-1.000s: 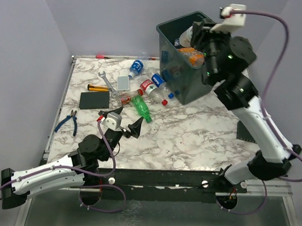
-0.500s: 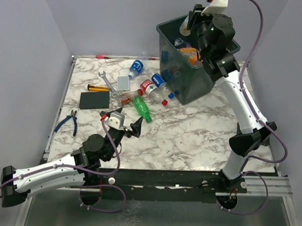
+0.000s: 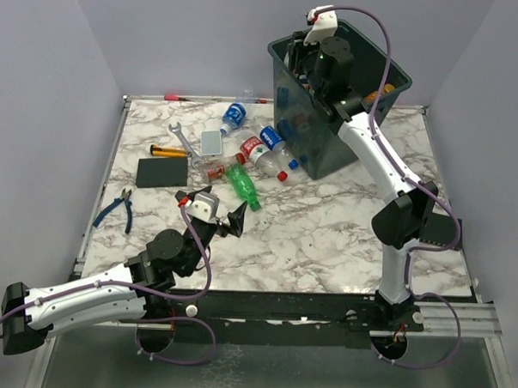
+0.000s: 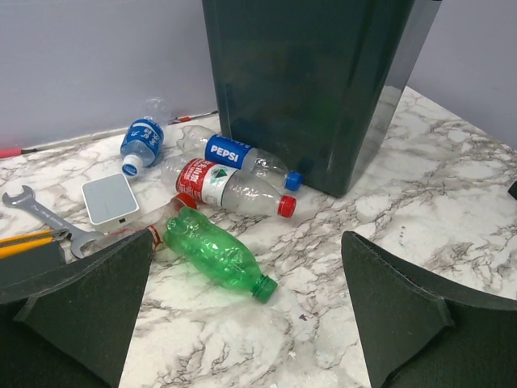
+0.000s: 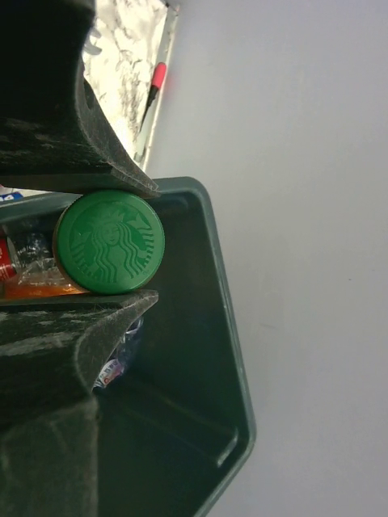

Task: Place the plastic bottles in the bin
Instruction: Place the plastic bottle in the trash bin.

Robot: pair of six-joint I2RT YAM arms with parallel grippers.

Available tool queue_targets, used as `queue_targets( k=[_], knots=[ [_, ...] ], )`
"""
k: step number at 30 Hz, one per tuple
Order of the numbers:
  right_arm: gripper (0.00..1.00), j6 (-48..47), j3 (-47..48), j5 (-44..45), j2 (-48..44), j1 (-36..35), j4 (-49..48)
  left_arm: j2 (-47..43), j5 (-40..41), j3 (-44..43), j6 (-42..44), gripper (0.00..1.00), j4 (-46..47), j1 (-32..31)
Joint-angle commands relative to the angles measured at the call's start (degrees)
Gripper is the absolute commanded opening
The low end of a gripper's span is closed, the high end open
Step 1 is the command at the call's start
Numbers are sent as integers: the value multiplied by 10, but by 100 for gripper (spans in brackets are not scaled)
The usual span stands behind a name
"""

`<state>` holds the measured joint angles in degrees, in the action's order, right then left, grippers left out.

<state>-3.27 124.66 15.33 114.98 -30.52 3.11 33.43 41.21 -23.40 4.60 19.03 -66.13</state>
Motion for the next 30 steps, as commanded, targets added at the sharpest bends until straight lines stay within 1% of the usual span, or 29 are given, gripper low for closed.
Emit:
queue_targets(
  k=[1, 3, 7, 10, 14, 15, 16, 19, 20, 21, 23, 25, 27, 30],
  knots=[
    [1, 2, 19, -43, 19, 0, -18, 7, -4, -1, 10, 99, -3, -4],
    [1, 8, 27, -57, 34, 0, -6, 10, -7, -2, 10, 99, -3, -4],
    [1, 40, 79, -75, 78, 9, 50, 16, -13, -3, 9, 99, -3, -4],
    [1, 76, 84, -82, 92, 19, 66, 16, -15, -3, 7, 99, -3, -4],
    [1, 85, 87, -92, 100, 20, 79, 17, -16, -3, 7, 99, -2, -4],
    [6, 86, 89, -93, 101, 21, 82, 17, -16, -3, 7, 99, -2, -4],
    [15, 89, 89, -94, 100, 20, 83, 19, -17, -3, 7, 99, -1, -4],
    [48, 97, 92, -99, 94, 20, 84, 23, -19, -4, 8, 99, 1, -4],
    [57, 103, 100, -99, 94, 21, 88, 25, -21, -5, 8, 99, 1, -4],
    [63, 109, 109, -100, 94, 22, 94, 25, -20, -5, 8, 99, 1, -4],
    [70, 117, 121, -104, 91, 21, 100, 26, -20, -5, 8, 99, 0, -4],
    [75, 127, 127, -106, 81, 22, 98, 26, -18, -5, 8, 99, 0, -4],
    [77, 135, 138, -111, 73, 21, 100, 25, -17, -4, 8, 99, 0, -4],
    [78, 143, 152, -118, 60, 21, 106, 24, -16, -4, 10, 99, 0, -3]
  ],
)
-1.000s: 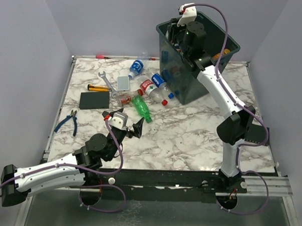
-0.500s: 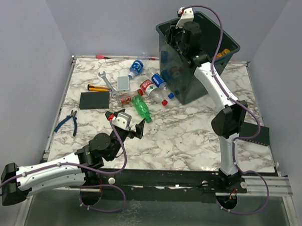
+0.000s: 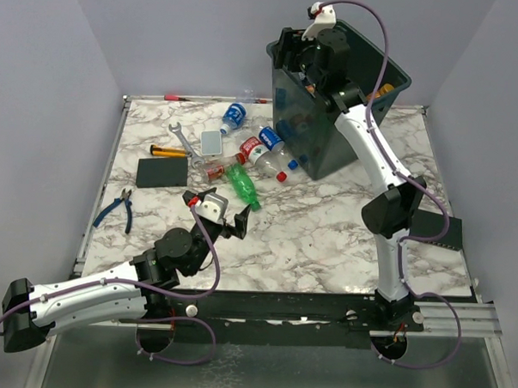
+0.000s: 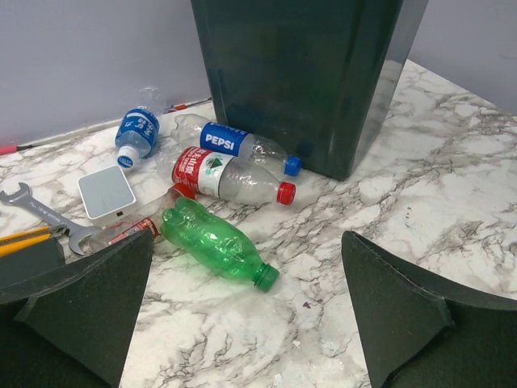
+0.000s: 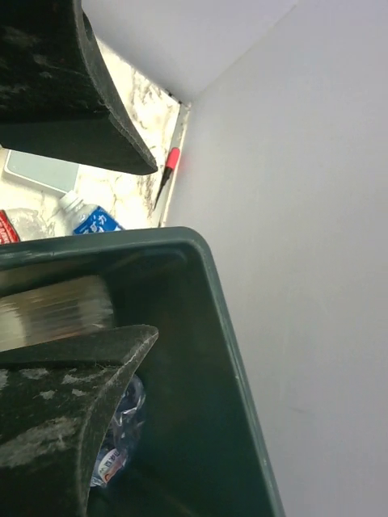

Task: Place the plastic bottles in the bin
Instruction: Place the plastic bottle in the trash bin.

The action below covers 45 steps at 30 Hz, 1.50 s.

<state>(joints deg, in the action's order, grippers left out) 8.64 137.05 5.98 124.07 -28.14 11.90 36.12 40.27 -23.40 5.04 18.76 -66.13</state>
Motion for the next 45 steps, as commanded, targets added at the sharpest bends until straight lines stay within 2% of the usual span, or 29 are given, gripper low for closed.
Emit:
queue_targets(
  k=[1, 7, 12, 20, 23, 26, 29, 31, 33, 35, 39, 45],
  knots=[
    [79, 27, 28, -27, -39, -2, 19, -2, -6, -3, 5, 99, 3, -4],
    [79, 47, -4, -86, -125, -8, 16, 0, 5, -3, 5, 99, 4, -4],
    [78, 34, -148, -167, -266, -52, 3, 1, 39, -3, 5, 99, 6, -3],
    [78, 96, -592, -285, -553, -66, -96, 3, 174, -3, -12, 99, 9, -4],
    [78, 120, -737, -294, -649, -66, -96, -1, 210, -14, -47, 99, -26, -2],
    [79, 140, -842, -290, -735, -65, -81, 6, 206, -22, -116, 99, -65, 9],
    [85, 185, -939, -283, -792, -66, -83, 59, 135, -56, -240, 99, -152, 75],
    [99, 226, -1001, -257, -819, -65, -91, 111, 13, -76, -334, 99, -186, 158],
    [100, 262, -1056, -223, -837, -65, -107, 166, -114, -81, -403, 99, -196, 229],
    [100, 306, -1097, -191, -852, -65, -131, 219, -196, -87, -434, 99, -176, 268],
    [100, 370, -1166, -189, -871, -65, -186, 301, -241, -121, -446, 99, -132, 274],
    [99, 373, -1223, -285, -849, -65, -238, 402, -217, -188, -458, 99, -120, 290]
  ],
)
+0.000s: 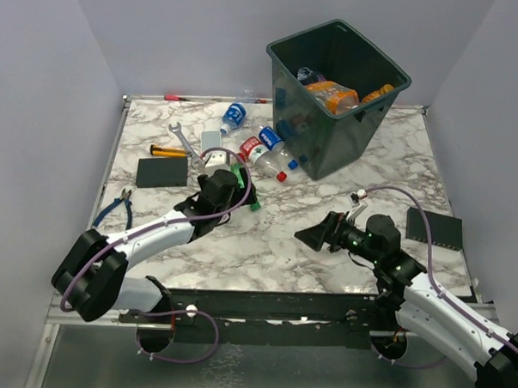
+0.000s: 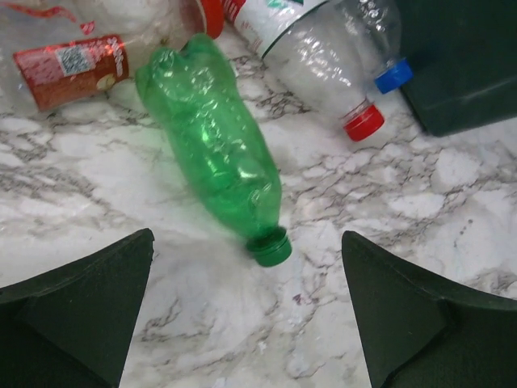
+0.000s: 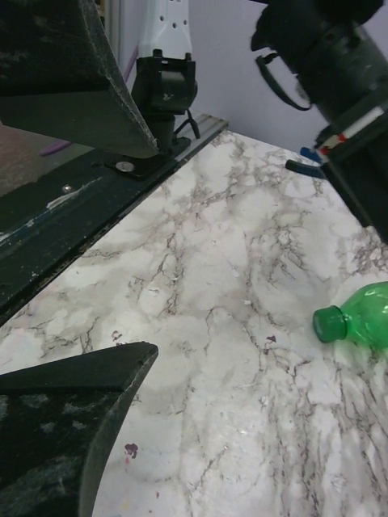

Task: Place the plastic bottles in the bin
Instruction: Pick up the plastic bottle at the center of the board.

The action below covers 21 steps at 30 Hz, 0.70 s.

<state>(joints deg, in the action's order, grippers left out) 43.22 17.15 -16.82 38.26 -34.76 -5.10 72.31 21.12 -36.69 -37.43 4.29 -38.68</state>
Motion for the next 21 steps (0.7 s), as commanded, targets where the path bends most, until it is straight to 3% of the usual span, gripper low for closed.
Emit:
queue_targets(
  k=[1, 9, 16, 21],
  knots=[
    [99, 28, -29, -65, 13, 1, -69, 56, -25, -61, -37, 99, 23, 20],
    [98, -3, -12, -41, -32, 2, 16, 160, -7, -104, -107, 99, -20, 49],
    [98, -17, 7, -30, -58, 1, 67, 229, -8, -142, -97, 99, -19, 70],
    [97, -12, 6, -29, -61, 1, 76, 272, -28, -171, -88, 87, -16, 83]
  ],
)
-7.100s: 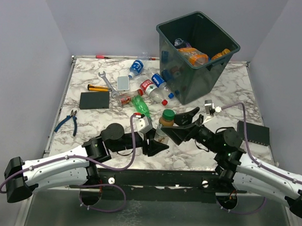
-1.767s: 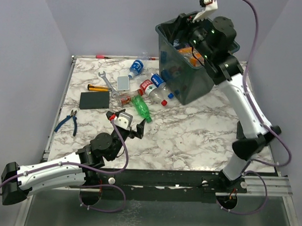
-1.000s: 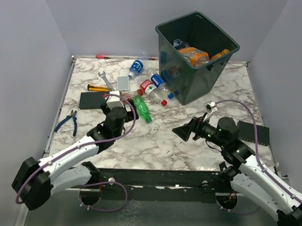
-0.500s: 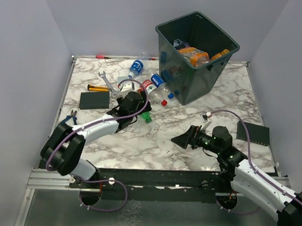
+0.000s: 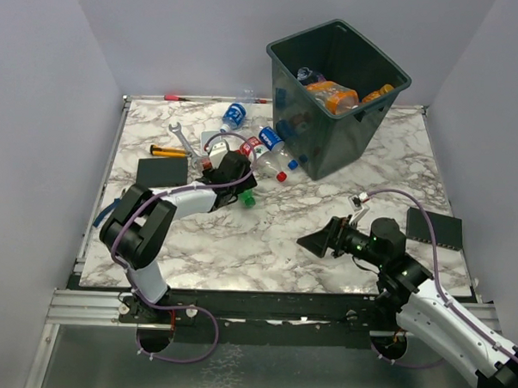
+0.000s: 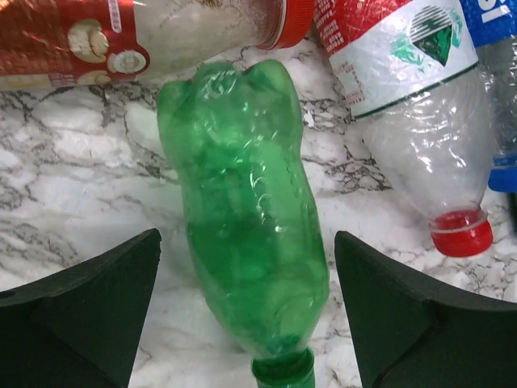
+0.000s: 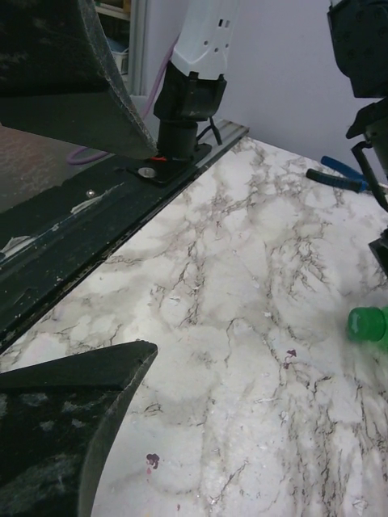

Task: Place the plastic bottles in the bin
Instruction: Pick up the plastic bottle at the center of the board.

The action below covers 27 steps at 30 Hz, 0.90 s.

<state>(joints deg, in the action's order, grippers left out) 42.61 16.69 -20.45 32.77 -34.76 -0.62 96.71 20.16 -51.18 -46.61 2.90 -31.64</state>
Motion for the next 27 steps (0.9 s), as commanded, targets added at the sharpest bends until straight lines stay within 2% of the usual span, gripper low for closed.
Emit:
queue_targets(
  k=[1, 4, 8, 13, 16, 18, 20, 23, 27],
  knots=[
    [97, -4, 10, 7, -8, 1, 32, 33, -23, -28, 6, 84, 3, 15],
    [97, -4, 12, 9, -15, 1, 42, 36, -34, -19, 10, 73, 23, 18],
    [97, -7, 16, 13, -24, 2, 55, 24, -59, 8, 14, 51, 62, 18],
    [96, -25, 34, -1, -20, 1, 67, -30, -117, 52, -13, 31, 101, 18],
    [95, -52, 69, -1, -16, -1, 92, -125, -174, 123, -104, 26, 163, 14],
    [96, -69, 83, 8, -14, -7, 88, -217, -175, 180, -160, 24, 222, 4],
    [96, -77, 86, 11, 3, -14, 60, -292, -147, 224, -200, 22, 262, -13],
    [96, -77, 100, 35, 61, -47, 14, -374, -85, 253, -220, 20, 270, -47],
    [95, -64, 114, 127, 114, -121, -92, -450, 7, 283, -255, 20, 270, -110]
  ],
)
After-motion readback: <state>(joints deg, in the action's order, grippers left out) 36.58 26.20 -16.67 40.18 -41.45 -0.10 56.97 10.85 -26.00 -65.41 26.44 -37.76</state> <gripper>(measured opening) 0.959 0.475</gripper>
